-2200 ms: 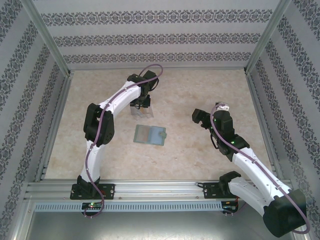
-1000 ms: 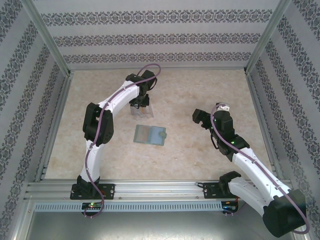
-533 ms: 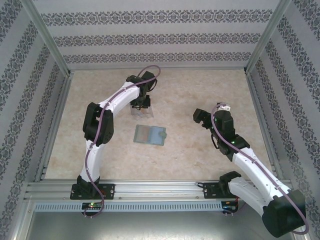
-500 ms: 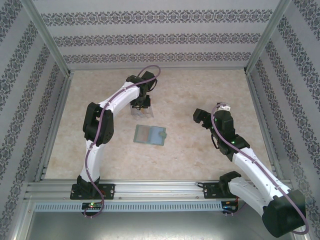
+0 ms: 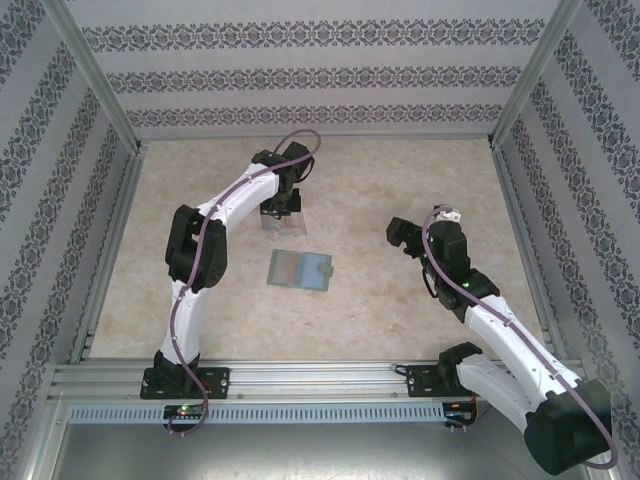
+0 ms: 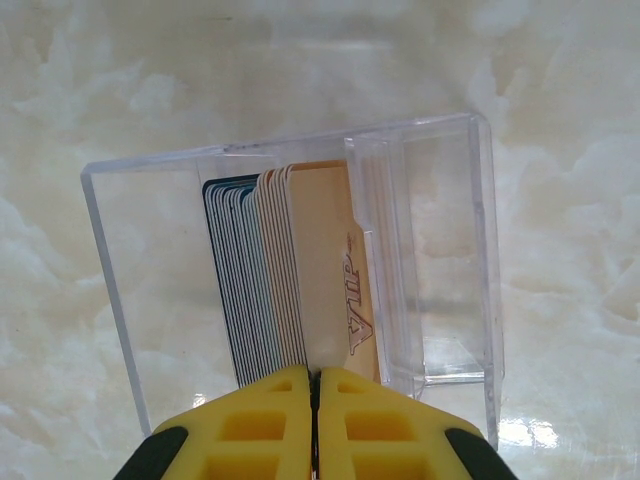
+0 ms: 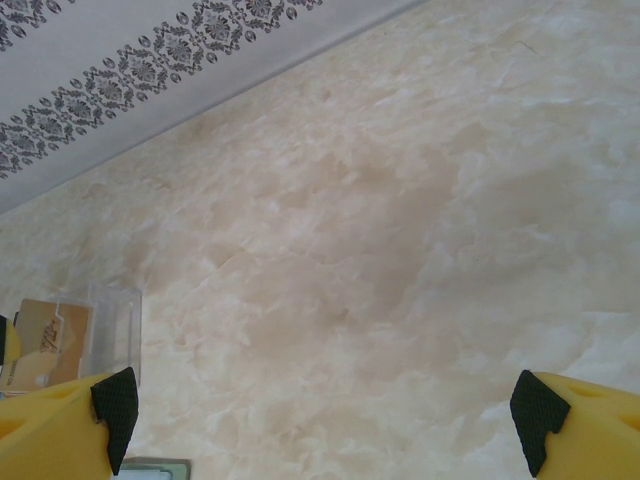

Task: Put the credit cards into the card holder

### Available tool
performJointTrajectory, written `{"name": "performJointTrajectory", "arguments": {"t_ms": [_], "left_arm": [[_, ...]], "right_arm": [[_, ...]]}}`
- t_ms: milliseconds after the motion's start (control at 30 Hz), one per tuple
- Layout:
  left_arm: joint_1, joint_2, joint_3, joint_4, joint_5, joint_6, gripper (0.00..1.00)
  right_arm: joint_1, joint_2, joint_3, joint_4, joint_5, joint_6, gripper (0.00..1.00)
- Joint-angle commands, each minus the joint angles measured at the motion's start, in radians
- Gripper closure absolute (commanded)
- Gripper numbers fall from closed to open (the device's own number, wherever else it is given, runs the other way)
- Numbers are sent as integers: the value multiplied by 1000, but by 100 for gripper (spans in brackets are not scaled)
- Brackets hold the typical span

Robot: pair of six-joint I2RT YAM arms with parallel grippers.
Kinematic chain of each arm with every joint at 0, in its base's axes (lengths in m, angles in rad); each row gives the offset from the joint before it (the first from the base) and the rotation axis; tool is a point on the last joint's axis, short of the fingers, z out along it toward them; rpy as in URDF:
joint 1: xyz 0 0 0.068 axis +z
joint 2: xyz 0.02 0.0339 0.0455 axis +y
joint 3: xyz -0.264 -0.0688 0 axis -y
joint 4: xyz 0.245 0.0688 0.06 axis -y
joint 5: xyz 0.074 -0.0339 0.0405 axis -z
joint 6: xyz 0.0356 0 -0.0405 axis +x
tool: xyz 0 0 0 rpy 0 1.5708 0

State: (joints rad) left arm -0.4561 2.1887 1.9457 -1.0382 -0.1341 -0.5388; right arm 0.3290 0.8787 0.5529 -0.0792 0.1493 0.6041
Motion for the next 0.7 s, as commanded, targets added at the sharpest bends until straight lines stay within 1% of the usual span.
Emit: {"name": "performJointTrajectory", "arguments": {"t_ms": [0,67,200,333,467,533,600,667], "left_arm": [[9,-32,-12,-1,-17,-5,91],[8,-40,-11,-4,-4,-6,91],[10,-66,-12,-5,78,-11,91],[12,-106,-26,-7,84,-25,91],[19,-165,-53,3,78,-41,92],[23,-205,-74,18,104,-46,92],[26,-255,-111,53,142,-46,92],[29,-316,-153,96,188,-42,93]], "right_arm": [[-9,-12,-16,1,13,13,2],[-11,-12,-15,1,11,13,2],[-12,-9,-16,1,9,13,2],[-17,4,-19,14,-20,16,2],[-17,44,1,29,-117,-8,2],[-15,59,2,58,-166,-29,2],[-12,80,13,87,-246,-54,2],[-9,108,29,99,-300,-50,2]]}}
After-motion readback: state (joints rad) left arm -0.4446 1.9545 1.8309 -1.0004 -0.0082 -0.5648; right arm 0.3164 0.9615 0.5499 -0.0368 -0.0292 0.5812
